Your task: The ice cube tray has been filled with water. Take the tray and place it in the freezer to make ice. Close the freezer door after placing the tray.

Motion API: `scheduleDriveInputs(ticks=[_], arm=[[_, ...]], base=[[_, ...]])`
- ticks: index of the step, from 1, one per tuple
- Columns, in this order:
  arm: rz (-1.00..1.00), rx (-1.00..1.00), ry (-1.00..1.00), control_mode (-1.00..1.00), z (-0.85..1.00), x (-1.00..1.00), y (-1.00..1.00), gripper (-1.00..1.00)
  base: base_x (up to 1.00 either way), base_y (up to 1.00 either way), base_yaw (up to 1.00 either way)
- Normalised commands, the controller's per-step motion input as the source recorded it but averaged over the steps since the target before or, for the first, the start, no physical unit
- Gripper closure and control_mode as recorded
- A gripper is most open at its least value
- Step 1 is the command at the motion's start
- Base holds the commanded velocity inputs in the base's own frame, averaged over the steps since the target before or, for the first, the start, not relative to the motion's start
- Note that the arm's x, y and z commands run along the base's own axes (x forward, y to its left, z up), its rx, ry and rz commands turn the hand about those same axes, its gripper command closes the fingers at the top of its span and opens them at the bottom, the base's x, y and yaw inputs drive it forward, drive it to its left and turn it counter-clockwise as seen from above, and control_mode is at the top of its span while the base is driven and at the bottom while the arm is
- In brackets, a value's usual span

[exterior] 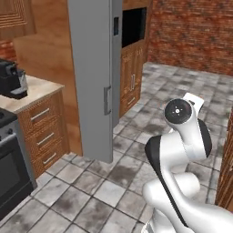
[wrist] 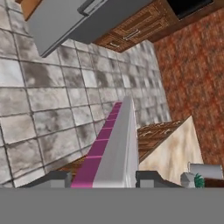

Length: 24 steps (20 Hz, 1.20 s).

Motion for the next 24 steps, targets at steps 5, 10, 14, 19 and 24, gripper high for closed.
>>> scheduleDriveInputs(ticks=[5,10,14,19,24], arm=[[0.00,0.00,0.00,1.00,0.00,0.00,0.00,1.00],[0.00,0.00,0.00,1.00,0.00,0.00,0.00,1.00],[0.00,0.00,0.00,1.00,0.00,0.00,0.00,1.00],[0.00,0.00,0.00,1.00,0.00,0.00,0.00,1.00],[0.00,0.00,0.00,1.00,0.00,0.00,0.00,1.00]], base=[[0.81,0.00,-0.30],[0.89,0.01,-0.27],[0.73,0.00,-0.27],[0.65,0.00,-0.27],[0.81,0.00,-0.23]])
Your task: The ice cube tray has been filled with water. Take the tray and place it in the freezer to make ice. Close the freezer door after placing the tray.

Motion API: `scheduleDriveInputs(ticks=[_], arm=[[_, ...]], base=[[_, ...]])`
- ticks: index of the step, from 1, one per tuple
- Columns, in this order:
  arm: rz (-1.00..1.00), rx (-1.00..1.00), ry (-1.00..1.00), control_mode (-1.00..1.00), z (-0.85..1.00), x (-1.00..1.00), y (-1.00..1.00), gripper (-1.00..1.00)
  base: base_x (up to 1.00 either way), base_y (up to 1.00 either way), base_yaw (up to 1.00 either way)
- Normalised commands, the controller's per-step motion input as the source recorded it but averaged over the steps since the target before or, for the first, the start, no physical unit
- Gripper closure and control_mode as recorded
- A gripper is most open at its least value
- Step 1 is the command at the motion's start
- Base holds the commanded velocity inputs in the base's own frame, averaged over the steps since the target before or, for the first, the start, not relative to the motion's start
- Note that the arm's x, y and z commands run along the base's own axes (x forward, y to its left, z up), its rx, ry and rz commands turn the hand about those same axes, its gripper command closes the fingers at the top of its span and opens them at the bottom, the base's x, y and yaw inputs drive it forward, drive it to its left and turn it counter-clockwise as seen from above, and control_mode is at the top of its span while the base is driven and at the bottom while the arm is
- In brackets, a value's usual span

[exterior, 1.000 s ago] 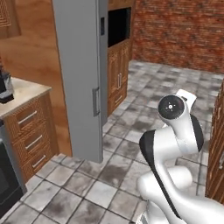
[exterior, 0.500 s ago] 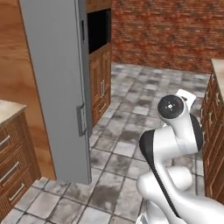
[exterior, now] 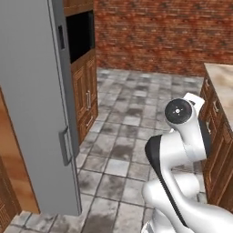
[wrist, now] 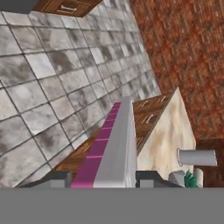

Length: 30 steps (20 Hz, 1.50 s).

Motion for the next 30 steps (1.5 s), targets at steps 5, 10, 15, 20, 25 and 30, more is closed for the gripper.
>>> scheduleDriveInputs(ticks=[5,10,15,20,25,30], arm=[[0.00,0.00,0.00,1.00,0.00,0.00,0.00,1.00],[0.00,0.00,0.00,1.00,0.00,0.00,0.00,1.00],[0.00,0.00,0.00,1.00,0.00,0.00,0.00,1.00],[0.00,0.00,0.00,1.00,0.00,0.00,0.00,1.00],[0.00,0.00,0.00,1.00,0.00,0.00,0.00,1.00],[0.00,0.00,0.00,1.00,0.00,0.00,0.00,1.00]], base=[[0.99,0.00,-0.13],[1.00,0.00,-0.01],[1.00,-0.03,0.07],[1.00,-0.19,0.31],[0.99,-0.21,0.46],[0.70,-0.19,0.54]])
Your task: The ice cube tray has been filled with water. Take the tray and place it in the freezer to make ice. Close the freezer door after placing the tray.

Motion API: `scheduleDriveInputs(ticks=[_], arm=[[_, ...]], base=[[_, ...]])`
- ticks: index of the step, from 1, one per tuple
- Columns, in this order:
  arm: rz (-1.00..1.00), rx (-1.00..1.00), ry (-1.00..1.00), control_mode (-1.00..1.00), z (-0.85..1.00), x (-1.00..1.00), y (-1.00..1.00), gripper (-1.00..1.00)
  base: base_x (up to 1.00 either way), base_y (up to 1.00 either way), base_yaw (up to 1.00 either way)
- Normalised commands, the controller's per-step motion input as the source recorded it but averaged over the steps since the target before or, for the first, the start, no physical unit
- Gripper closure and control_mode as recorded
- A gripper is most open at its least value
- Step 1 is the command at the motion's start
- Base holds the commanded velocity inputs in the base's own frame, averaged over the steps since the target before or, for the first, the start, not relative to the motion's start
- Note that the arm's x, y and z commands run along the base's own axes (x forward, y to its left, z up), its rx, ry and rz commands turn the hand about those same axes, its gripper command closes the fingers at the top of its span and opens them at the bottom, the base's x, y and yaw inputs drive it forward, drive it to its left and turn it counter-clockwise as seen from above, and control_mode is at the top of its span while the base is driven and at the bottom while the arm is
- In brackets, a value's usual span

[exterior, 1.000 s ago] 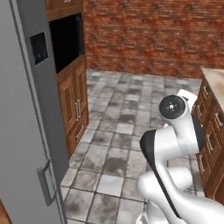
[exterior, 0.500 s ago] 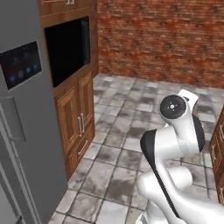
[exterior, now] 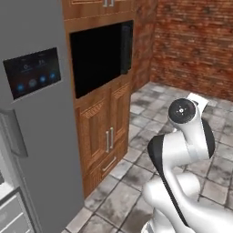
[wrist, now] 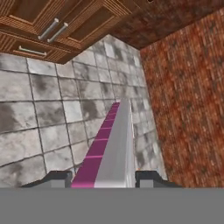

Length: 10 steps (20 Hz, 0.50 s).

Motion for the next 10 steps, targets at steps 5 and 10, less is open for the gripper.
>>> scheduleDriveInputs(ticks=[5,10], arm=[[0.00,0.00,0.00,1.00,0.00,0.00,0.00,1.00],[0.00,0.00,0.00,1.00,0.00,0.00,0.00,1.00]], base=[[0.18,-0.20,0.57],[0.00,-0.17,0.58]])
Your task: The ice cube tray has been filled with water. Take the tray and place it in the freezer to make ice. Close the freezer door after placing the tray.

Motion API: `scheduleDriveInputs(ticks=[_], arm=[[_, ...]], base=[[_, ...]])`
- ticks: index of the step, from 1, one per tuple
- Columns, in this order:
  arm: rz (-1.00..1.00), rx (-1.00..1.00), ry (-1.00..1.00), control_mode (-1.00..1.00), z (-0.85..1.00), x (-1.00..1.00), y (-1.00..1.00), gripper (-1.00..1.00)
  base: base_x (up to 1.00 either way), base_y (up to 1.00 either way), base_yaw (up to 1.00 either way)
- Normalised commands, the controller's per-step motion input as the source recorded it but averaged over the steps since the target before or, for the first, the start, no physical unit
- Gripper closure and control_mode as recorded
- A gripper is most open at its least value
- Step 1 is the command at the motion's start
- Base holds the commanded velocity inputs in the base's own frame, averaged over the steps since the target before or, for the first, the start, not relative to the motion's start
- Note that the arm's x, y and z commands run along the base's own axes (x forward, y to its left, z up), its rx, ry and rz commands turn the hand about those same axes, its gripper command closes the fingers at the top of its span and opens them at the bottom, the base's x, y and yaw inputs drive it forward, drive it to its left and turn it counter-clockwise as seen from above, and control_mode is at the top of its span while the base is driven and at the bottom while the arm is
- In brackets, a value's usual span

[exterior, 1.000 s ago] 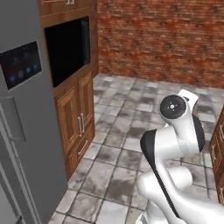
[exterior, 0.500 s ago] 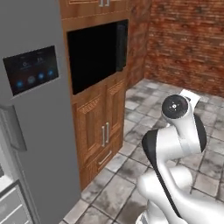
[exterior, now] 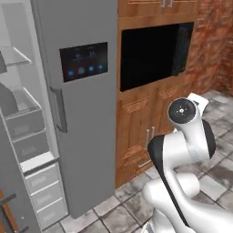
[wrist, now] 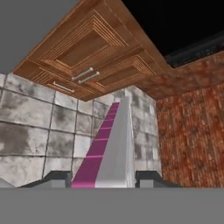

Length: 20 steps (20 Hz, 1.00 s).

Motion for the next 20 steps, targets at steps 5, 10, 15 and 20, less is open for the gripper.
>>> scheduleDriveInputs(ticks=[5,10,15,20], arm=[[0.00,0.00,0.00,1.00,0.00,0.00,0.00,1.00],[0.00,0.00,0.00,1.00,0.00,0.00,0.00,1.00],[0.00,0.00,0.00,1.00,0.00,0.00,0.00,1.00],[0.00,0.00,0.00,1.00,0.00,0.00,0.00,1.00]], base=[[0.00,-0.21,0.58],[0.00,-0.24,0.58],[0.00,-0.30,0.57],[0.00,-0.36,0.55]])
